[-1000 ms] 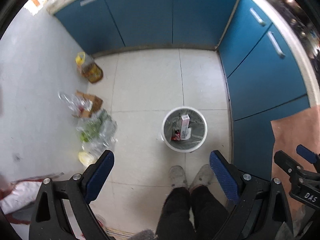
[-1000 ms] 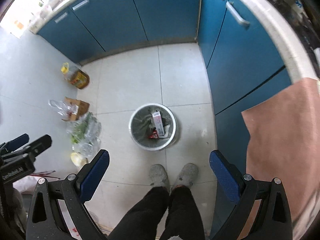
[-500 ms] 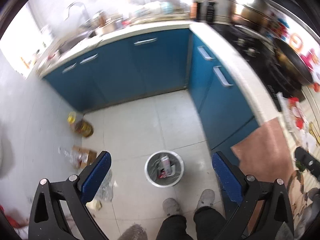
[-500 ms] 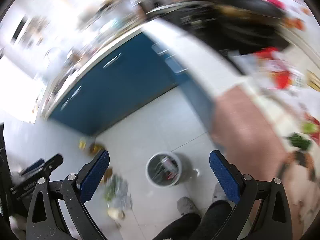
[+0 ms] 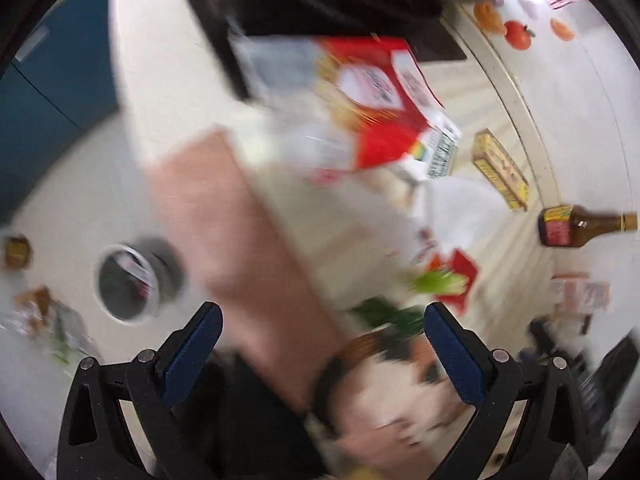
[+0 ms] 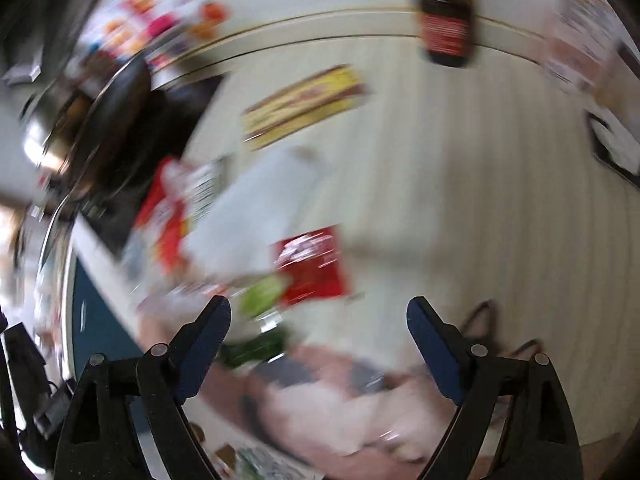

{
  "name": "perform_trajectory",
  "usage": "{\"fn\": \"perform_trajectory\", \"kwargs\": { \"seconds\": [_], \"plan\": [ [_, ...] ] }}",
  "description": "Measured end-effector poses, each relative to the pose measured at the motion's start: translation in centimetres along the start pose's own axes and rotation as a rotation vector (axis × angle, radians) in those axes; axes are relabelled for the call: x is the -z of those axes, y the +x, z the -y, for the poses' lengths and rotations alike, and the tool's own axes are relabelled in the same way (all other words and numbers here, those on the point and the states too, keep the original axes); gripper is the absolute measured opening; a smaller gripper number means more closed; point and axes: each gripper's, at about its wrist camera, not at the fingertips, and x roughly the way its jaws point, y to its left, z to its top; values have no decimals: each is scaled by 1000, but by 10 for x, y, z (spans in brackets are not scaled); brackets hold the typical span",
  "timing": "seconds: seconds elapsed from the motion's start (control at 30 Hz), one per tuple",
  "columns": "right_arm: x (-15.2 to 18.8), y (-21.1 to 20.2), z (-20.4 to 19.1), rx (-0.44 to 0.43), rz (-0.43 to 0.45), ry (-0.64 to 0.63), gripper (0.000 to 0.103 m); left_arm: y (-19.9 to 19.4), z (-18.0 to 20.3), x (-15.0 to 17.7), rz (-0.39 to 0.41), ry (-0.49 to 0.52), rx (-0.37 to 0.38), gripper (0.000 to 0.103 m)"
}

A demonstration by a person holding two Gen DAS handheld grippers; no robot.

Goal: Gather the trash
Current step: 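Raise both tools back up toward the counter, then grasp the white plastic bag with the left tool while the right tool grasps a red wrapper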

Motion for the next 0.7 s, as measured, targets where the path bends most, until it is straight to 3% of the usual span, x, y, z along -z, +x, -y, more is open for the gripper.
{"fn": "perform_trajectory", "kwargs": {
  "seconds": [0.1,0.13,0.23,0.27,0.37,0.57,0.7],
  "plan": [
    [-9,14,40,6,-18,66,91,31,15,-17,-46,-82,63,98],
    [-10,19,48,11,-26,82,91,39,16,-24,-55,-114,74,92],
    [-12,35,63,-11,-63,113,91,51,18,-31,-59,-171,90,59],
    [-14,41,64,-16,-73,117,91,52,18,-35,-48,-168,81,37],
    [-15,54,53,-58,-109,104,91,43,24,-36,-8,-96,31,6],
    [-19,75,13,-74,-159,5,89,-1,35,-25,158,93,-134,3],
    [-19,93,-9,-23,-177,-73,89,-25,46,-13,260,197,-230,3]
  ]
}}
